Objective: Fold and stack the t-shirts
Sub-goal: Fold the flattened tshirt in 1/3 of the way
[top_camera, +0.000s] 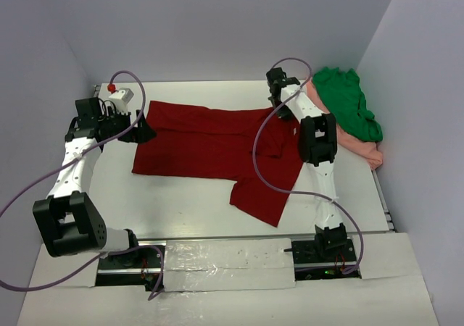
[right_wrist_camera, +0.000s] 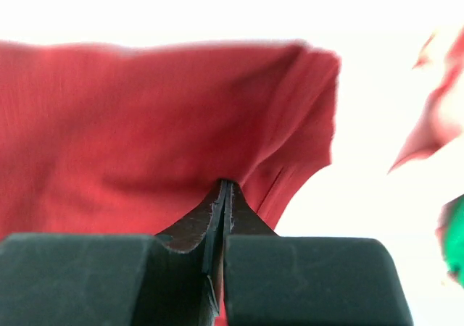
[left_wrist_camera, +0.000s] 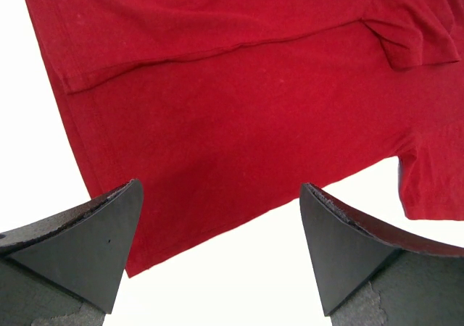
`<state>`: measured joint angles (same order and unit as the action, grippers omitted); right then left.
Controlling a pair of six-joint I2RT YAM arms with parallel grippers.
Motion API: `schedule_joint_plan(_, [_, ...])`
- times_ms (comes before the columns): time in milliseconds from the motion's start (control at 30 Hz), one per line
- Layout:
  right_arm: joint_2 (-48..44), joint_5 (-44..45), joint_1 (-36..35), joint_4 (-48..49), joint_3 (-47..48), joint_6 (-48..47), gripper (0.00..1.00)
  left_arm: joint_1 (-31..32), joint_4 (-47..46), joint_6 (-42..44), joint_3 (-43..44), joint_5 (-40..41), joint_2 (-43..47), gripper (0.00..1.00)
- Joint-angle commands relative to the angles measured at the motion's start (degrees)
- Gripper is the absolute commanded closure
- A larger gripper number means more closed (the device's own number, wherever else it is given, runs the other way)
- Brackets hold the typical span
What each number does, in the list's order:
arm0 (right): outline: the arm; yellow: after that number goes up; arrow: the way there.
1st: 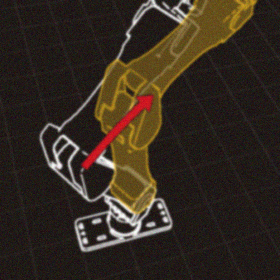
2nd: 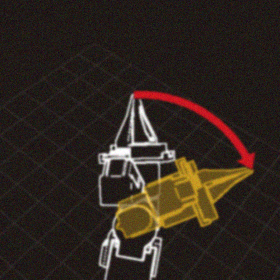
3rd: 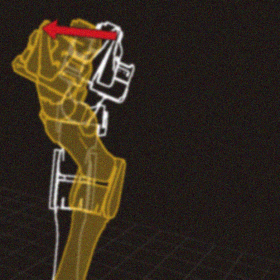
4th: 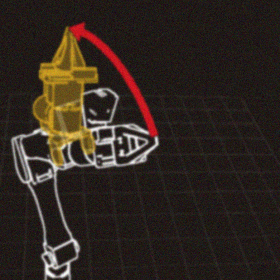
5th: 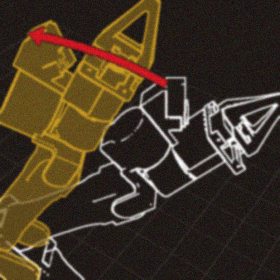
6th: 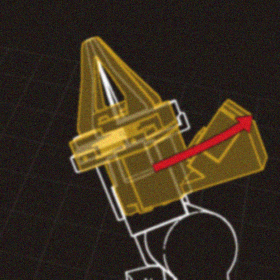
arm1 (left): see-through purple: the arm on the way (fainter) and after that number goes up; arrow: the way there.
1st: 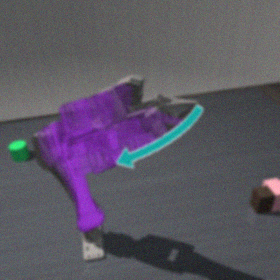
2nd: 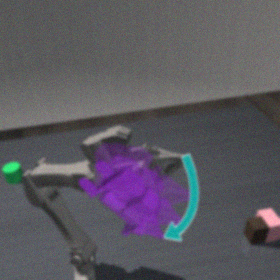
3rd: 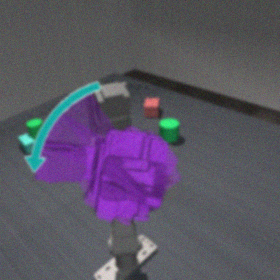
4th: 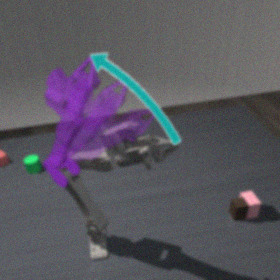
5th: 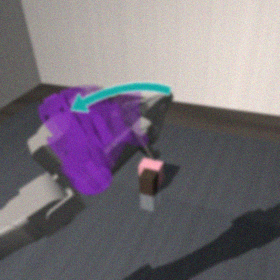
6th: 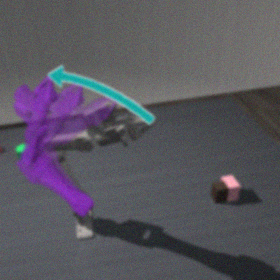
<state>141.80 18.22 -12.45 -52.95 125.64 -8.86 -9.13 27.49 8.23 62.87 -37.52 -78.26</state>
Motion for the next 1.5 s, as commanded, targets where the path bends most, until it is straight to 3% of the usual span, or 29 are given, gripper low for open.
schedule_joint_plan(0, [2.4, 6.1, 0.0, 3.5, 7.1, -2.5, 1.0, -0.4, -2.5, 1.2, 2.1, 0.1, -0.8, 0.01])
schedule_joint_plan(133, [4.8, 8.1, 0.1, 5.9, 10.1, -3.6, 1.0, -0.5, -2.4, 1.5, 1.6, 0.2, -1.0, 0.01])
schedule_joint_plan(267, [3.9, 11.6, 0.2, 11.8, 5.4, -4.1, 1.0, -0.6, -3.5, 1.2, 0.5, 0.4, -0.4, 0.01])
schedule_joint_plan(367, [-2.8, 11.0, 0.2, 19.4, -5.3, -2.9, 1.0, -0.7, -4.7, 1.1, -1.1, 0.7, 1.7, 0.01])
schedule_joint_plan(433, [-12.6, 7.0, 0.1, 27.7, -12.7, -2.2, 1.0, -0.7, -6.1, 0.8, -2.7, 1.4, 3.8, 0.01])
schedule_joint_plan(467, [-16.4, 5.7, 0.1, 30.9, -20.7, -2.3, 1.0, -0.7, -6.7, 0.9, -3.4, 1.3, 4.7, 0.01])
schedule_joint_plan(533, [-25.8, 2.3, -0.1, 35.8, -26.0, -1.4, 1.0, -0.8, -9.9, 0.7, -6.2, 1.6, 7.1, 0.01])
schedule_joint_plan(700, [-28.2, -9.6, -0.6, 24.4, -22.6, 2.7, 1.0, -1.0, -12.4, 0.9, -8.2, 1.3, 5.3, 0.01])
schedule_joint_plan(833, [-33.1, -11.0, -0.6, 29.1, -30.3, 2.3, 1.0, -1.2, -14.6, 0.4, -9.7, 0.2, 4.0, 0.01])
schedule_joint_plan(900, [-32.8, -12.8, -0.6, 26.7, -30.5, 2.3, 1.0, -1.2, -14.4, 0.4, -9.6, -0.5, 3.8, 0.01])
schedule_joint_plan(1267, [-15.3, -25.8, -0.7, 1.9, -15.0, 6.2, 1.0, -1.3, -12.6, 0.7, -8.6, -1.2, 2.7, 0.01])
schedule_joint_plan(1467, [-7.9, -23.7, -0.8, -5.1, -10.0, 6.9, 1.0, -1.2, -12.3, 1.3, -8.3, -1.2, 1.3, 0.01])
